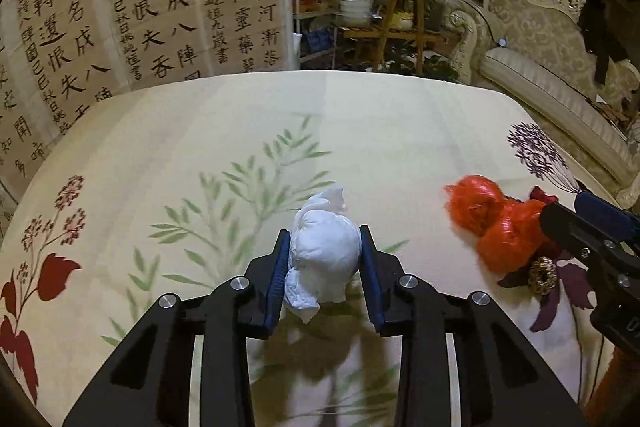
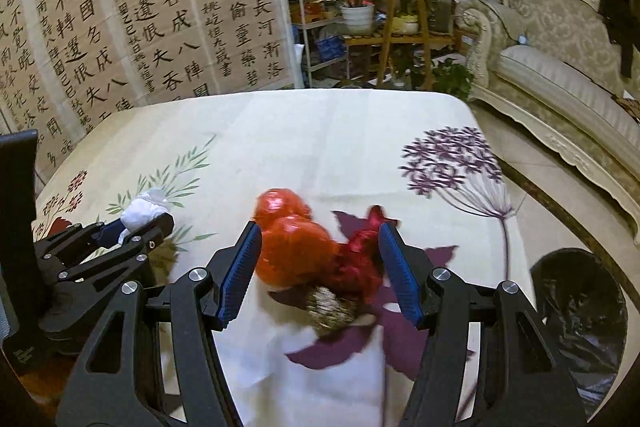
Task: Collect trash
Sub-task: 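Grasp the white tissue ball with the left gripper, then grasp the orange plastic bag with the right gripper, then carry the tissue ball with the left gripper while the right gripper carries the orange bag into the bin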
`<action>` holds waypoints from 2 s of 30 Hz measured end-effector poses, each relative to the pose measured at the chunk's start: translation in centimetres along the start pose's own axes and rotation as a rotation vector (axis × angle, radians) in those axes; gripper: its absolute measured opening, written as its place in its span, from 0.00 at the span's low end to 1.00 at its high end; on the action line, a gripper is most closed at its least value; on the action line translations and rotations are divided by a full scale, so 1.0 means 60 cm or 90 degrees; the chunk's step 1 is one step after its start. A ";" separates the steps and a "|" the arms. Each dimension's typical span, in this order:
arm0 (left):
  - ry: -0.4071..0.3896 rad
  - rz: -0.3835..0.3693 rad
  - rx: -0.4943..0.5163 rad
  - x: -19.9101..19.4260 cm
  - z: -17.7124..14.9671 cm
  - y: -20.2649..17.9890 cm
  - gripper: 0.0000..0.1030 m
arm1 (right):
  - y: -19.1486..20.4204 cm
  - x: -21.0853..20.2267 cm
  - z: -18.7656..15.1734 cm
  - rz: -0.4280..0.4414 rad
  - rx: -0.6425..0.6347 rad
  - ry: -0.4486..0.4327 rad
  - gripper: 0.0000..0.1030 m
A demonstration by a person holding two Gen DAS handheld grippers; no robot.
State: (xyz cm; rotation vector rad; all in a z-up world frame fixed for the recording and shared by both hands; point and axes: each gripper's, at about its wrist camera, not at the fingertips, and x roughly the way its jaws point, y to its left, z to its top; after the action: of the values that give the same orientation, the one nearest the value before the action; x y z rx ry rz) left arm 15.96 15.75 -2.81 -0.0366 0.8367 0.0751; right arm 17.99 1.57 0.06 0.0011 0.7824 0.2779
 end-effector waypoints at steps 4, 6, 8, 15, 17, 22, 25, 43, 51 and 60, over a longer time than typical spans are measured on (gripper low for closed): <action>-0.002 0.013 -0.008 -0.002 0.001 0.024 0.33 | 0.017 0.021 0.004 0.011 -0.010 0.017 0.58; -0.003 0.016 -0.012 -0.002 0.001 0.033 0.33 | 0.024 0.031 0.006 0.012 -0.017 0.026 0.58; -0.002 0.017 -0.017 -0.002 0.000 0.041 0.33 | 0.031 0.041 0.005 0.008 -0.026 0.034 0.58; 0.004 0.007 -0.027 0.003 -0.004 0.052 0.33 | 0.043 0.069 0.003 -0.006 -0.046 0.061 0.49; 0.005 0.004 -0.028 0.004 -0.005 0.053 0.33 | 0.044 0.071 0.002 -0.011 -0.048 0.061 0.46; 0.004 0.002 -0.033 0.006 -0.007 0.057 0.33 | 0.047 0.070 0.004 -0.010 -0.050 0.055 0.42; 0.001 0.002 -0.036 0.002 -0.007 0.058 0.33 | 0.046 0.061 0.006 -0.004 -0.041 0.045 0.42; -0.029 -0.047 -0.006 -0.070 -0.033 -0.027 0.33 | -0.020 -0.064 -0.041 -0.026 0.011 -0.011 0.42; -0.038 -0.086 0.031 -0.105 -0.059 -0.103 0.33 | -0.087 -0.125 -0.092 -0.065 0.055 -0.023 0.42; -0.040 -0.131 0.079 -0.131 -0.089 -0.196 0.33 | -0.169 -0.183 -0.143 -0.121 0.115 -0.037 0.42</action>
State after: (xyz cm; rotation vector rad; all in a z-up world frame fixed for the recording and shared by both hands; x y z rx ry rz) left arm 7.69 3.29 -0.53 -0.0038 0.7701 -0.1682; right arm 7.13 -11.82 0.56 0.1038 0.7418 0.0264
